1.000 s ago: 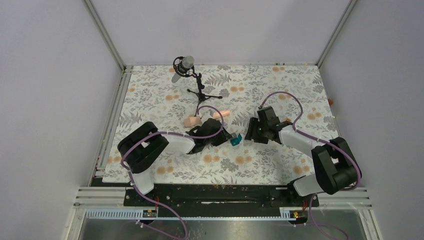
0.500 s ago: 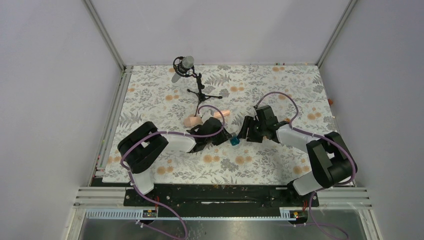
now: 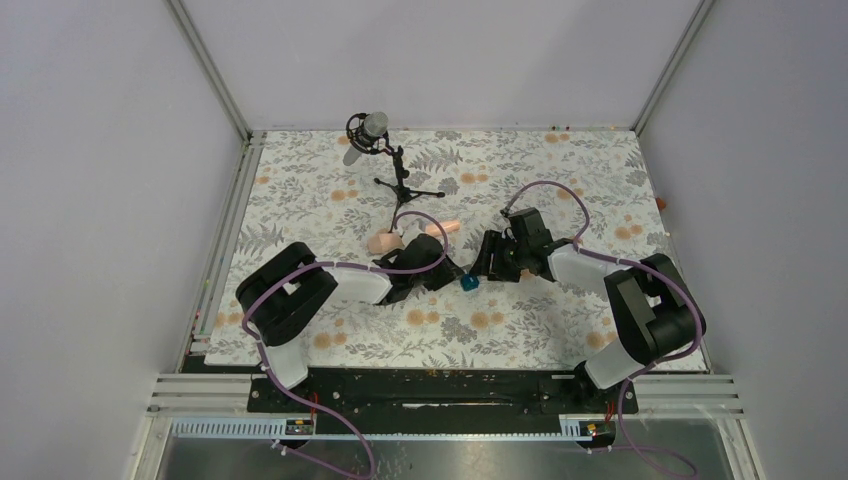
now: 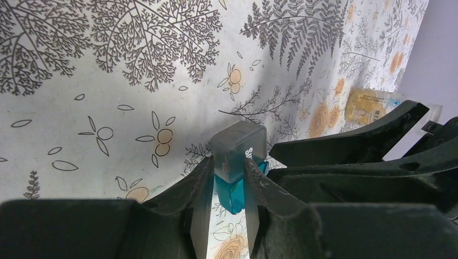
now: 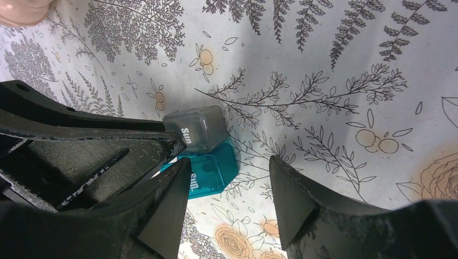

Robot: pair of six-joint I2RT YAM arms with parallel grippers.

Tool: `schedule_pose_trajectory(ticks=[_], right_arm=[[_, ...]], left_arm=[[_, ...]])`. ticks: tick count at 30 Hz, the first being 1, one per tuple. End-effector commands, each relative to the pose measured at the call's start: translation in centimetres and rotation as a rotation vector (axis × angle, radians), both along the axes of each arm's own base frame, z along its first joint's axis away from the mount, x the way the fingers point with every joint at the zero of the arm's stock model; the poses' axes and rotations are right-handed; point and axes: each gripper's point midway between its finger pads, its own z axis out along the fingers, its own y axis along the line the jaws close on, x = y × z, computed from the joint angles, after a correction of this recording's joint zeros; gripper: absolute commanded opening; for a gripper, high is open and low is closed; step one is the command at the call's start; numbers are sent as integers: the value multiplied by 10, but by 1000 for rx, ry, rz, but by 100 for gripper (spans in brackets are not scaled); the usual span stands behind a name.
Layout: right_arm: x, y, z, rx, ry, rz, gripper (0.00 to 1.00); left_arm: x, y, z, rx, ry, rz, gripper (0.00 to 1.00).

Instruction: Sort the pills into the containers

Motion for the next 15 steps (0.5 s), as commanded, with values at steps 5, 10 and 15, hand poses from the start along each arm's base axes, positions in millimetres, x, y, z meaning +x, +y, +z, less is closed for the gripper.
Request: schedule_pose_trajectory(ticks=[5, 10, 15], right_arm=[[-13, 2, -1, -1, 26, 52, 62], [-12, 1, -2, 0, 25, 41, 62], [-15, 3, -5, 12, 46, 34, 61]], left_arm=[[-10, 7, -15, 2, 46, 14, 33], [-1, 1, 6, -76, -9, -4, 46], [3, -1, 19, -118, -46, -3, 49]])
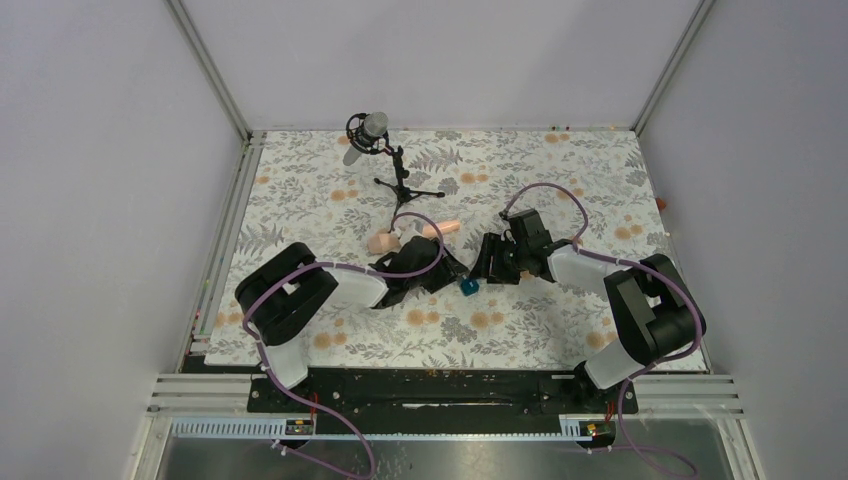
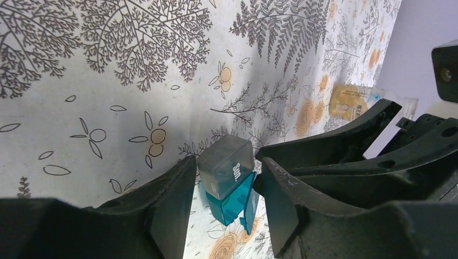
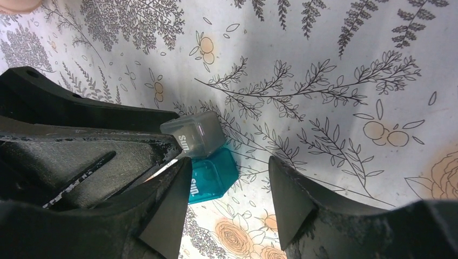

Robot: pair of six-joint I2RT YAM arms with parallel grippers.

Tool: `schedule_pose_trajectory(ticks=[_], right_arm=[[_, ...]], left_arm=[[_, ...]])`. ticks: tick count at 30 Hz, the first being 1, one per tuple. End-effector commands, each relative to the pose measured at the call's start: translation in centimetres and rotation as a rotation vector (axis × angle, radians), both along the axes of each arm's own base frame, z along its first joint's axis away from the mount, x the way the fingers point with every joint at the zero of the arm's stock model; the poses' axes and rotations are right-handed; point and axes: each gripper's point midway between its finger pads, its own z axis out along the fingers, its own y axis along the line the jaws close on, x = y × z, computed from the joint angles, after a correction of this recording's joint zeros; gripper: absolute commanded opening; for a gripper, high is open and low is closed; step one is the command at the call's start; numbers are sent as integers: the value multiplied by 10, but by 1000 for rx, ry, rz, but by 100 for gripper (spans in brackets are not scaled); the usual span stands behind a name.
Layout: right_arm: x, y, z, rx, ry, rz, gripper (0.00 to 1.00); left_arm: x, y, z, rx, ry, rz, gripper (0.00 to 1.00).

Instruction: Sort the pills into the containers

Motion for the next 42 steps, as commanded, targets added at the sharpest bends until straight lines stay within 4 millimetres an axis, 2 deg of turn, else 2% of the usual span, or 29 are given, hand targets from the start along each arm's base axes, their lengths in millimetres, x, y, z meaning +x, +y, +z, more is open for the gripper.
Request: schedule_pose_trajectory(ticks=[1, 9, 14, 18, 22, 26, 32, 42], right_arm=[[-10, 2, -4, 9, 33, 14, 61], [-7, 2, -1, 14, 33, -12, 61], [-6, 3, -1, 18, 45, -31, 61], [-5, 3, 0, 20, 44, -38, 61], [-3, 5, 3, 27, 39, -40, 61], [-4, 6, 4, 37, 42, -33, 62], [-5, 13, 7, 74, 31, 9, 63], [-16, 18, 7, 127, 29, 51, 60]], left_arm=[[1, -1, 16, -51, -34, -6, 49], [-16, -11, 26, -135, -125, -149, 45], [-24, -11, 39, -179, -202, -204, 52], [-30, -13, 42, -181, -232, -242, 54], [-36, -14, 33, -156, -210, -256, 50], [-37, -12, 26, -151, -193, -249, 39], [-37, -9, 18, -126, -177, -237, 29], [-37, -5, 1, -83, -151, -232, 23]])
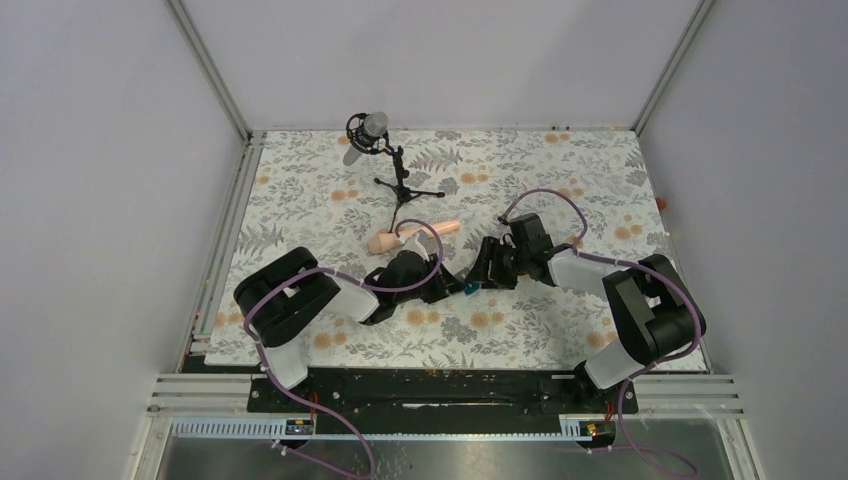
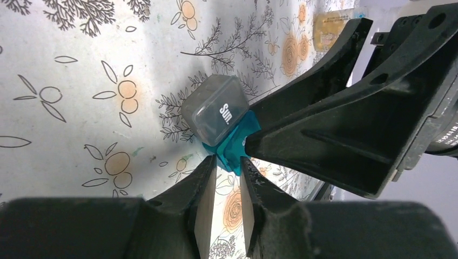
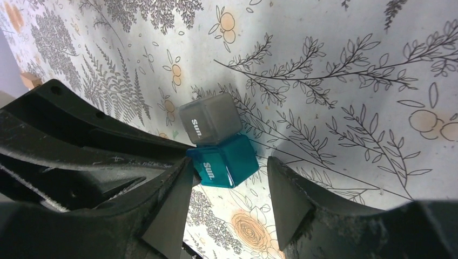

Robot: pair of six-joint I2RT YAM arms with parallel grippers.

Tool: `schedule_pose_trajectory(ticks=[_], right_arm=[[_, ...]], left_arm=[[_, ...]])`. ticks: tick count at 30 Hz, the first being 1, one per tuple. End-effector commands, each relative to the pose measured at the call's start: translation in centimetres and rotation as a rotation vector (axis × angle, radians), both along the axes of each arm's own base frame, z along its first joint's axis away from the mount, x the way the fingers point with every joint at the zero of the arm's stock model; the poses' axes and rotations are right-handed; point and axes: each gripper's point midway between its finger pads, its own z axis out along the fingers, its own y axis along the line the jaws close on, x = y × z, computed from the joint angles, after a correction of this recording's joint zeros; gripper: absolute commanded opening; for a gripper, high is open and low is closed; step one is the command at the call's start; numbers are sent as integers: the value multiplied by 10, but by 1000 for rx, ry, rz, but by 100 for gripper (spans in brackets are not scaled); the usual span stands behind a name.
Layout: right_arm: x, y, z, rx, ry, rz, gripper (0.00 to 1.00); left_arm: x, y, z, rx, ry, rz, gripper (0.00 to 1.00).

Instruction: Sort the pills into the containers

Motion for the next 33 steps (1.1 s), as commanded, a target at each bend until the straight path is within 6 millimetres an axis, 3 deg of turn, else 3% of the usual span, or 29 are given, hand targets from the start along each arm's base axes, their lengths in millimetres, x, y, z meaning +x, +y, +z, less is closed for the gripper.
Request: schedule_pose_trajectory(ticks=[1, 14, 25, 33], right_arm=[[-4, 6, 4, 33, -21, 38, 59], [-1, 2, -1, 24, -8, 7, 50], [14, 2, 10, 7, -47, -23, 65], [30, -3, 21, -46, -107, -33, 69]], left_arm=[[1, 0, -5, 14, -18, -3, 22], [4, -1, -7, 29, -27, -6, 22], [15, -1, 21, 9, -88, 10, 36], [25, 9, 33, 13, -123, 37, 38]])
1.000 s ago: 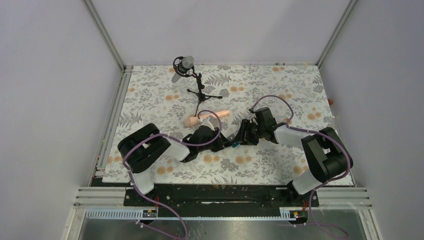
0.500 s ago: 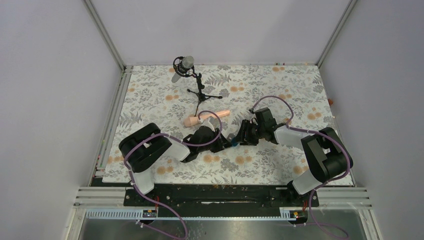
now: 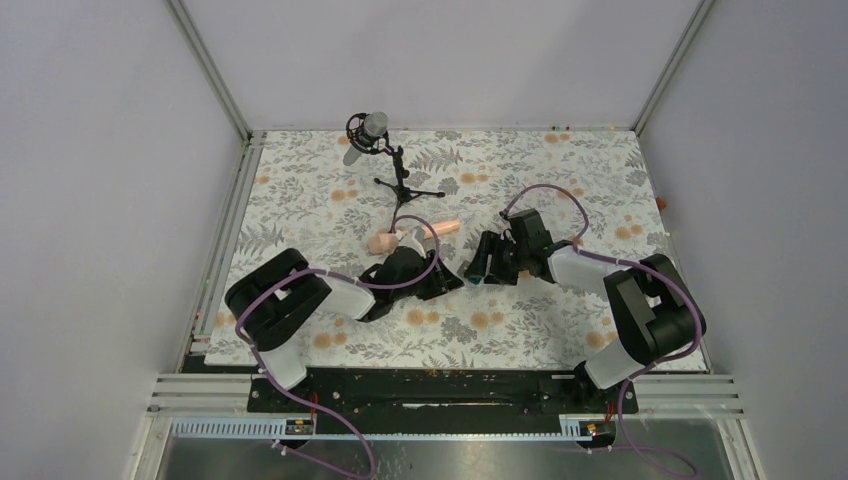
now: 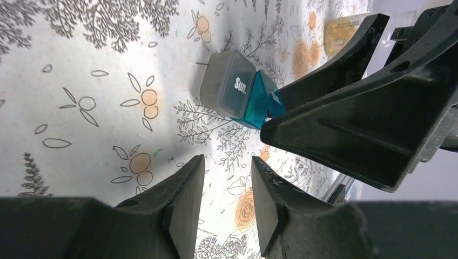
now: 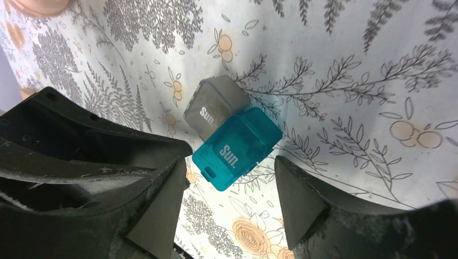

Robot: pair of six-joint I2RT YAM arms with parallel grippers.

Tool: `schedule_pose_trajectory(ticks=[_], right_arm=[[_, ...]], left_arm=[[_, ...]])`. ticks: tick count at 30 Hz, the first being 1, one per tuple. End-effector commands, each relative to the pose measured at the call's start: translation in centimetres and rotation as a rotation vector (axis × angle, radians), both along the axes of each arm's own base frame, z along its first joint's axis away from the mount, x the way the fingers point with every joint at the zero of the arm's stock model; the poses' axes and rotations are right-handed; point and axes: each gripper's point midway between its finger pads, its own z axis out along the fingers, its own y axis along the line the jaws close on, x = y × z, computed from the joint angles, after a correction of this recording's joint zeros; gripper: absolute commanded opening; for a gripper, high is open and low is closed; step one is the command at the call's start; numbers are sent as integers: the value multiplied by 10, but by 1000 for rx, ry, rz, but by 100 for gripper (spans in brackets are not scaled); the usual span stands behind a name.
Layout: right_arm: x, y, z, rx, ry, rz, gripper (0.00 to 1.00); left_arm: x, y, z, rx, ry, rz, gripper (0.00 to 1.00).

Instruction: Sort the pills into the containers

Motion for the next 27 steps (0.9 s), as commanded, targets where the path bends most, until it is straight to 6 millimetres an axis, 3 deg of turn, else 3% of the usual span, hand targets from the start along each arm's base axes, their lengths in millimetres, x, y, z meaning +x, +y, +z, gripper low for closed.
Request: schedule_pose_trajectory(ticks=[1, 7, 12, 16, 20, 27], right_arm=[[22, -3, 20, -44, -100, 3, 72], [30, -14, 34, -125, -191, 49, 81], [27, -17, 42, -215, -263, 175, 84], [19, -11, 36, -356, -301, 318, 84], [24, -13, 29, -517, -333, 410, 85], [23, -3, 18, -623, -311, 557, 85]], left_arm=[[20, 0, 37, -40, -108, 31, 38], [23, 17, 39, 15, -147, 64, 39], [29, 36, 44, 72, -192, 117, 40], [32, 52, 48, 95, -215, 160, 41], [34, 68, 48, 104, -221, 198, 42], [34, 91, 49, 107, -233, 239, 43]])
